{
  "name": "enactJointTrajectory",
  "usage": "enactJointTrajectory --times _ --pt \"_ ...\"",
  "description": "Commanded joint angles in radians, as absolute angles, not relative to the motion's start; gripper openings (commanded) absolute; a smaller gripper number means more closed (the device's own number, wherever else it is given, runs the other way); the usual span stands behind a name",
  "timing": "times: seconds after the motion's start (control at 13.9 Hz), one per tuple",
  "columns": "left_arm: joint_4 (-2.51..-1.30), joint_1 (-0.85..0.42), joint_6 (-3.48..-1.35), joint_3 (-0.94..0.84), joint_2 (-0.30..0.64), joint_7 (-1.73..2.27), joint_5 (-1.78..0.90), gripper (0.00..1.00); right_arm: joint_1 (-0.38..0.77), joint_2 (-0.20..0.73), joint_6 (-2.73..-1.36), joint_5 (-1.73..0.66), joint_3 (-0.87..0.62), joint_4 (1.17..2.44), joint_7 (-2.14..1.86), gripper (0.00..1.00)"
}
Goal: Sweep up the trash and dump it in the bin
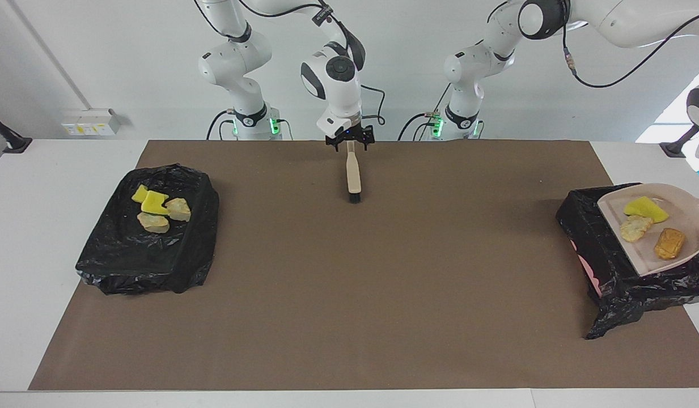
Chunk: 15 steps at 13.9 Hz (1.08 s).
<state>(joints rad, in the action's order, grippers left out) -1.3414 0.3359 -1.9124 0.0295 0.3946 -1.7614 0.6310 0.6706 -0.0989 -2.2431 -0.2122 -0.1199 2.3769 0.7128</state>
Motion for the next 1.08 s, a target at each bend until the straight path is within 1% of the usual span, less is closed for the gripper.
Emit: enactJointTrajectory --times 0.0,0.22,0.36,0.51,0.65,0.79,1.01 --pt "-1.321 0.316 -1.924 0.037 0.400 -1.675 0.763 0.00 0.554 -0.052 -2.241 -0.096 -0.123 2.278 0.704 1.00" --pt "-1.414 0.292 -1.937 0.037 0.345 -1.544 0.967 0.00 0.445 -0.009 -2.240 0.001 -0.123 2.197 0.654 1.00" --pt "-1.439 0.269 -1.928 0.038 0.333 -1.478 1.082 0.00 0.378 -0.003 -2.221 0.056 -0.123 2.149 0.623 1.00" --pt "-1.486 0.244 -1.927 0.038 0.305 -1.390 1.225 0.00 0.324 0.015 -2.121 0.086 -0.124 2.041 0.556 1.00" --pt "-1.523 0.226 -1.911 0.038 0.282 -1.300 1.296 0.00 0.284 0.041 -1.999 0.092 -0.124 1.918 0.506 1.00" --pt "-1.551 0.192 -1.873 0.038 0.265 -1.276 1.336 0.00 0.246 0.034 -1.910 0.091 -0.123 1.841 0.473 1.00" --pt "-1.540 0.147 -1.800 0.026 0.241 -1.275 1.321 0.00 0.177 0.005 -1.815 0.066 -0.120 1.760 0.420 1.00"
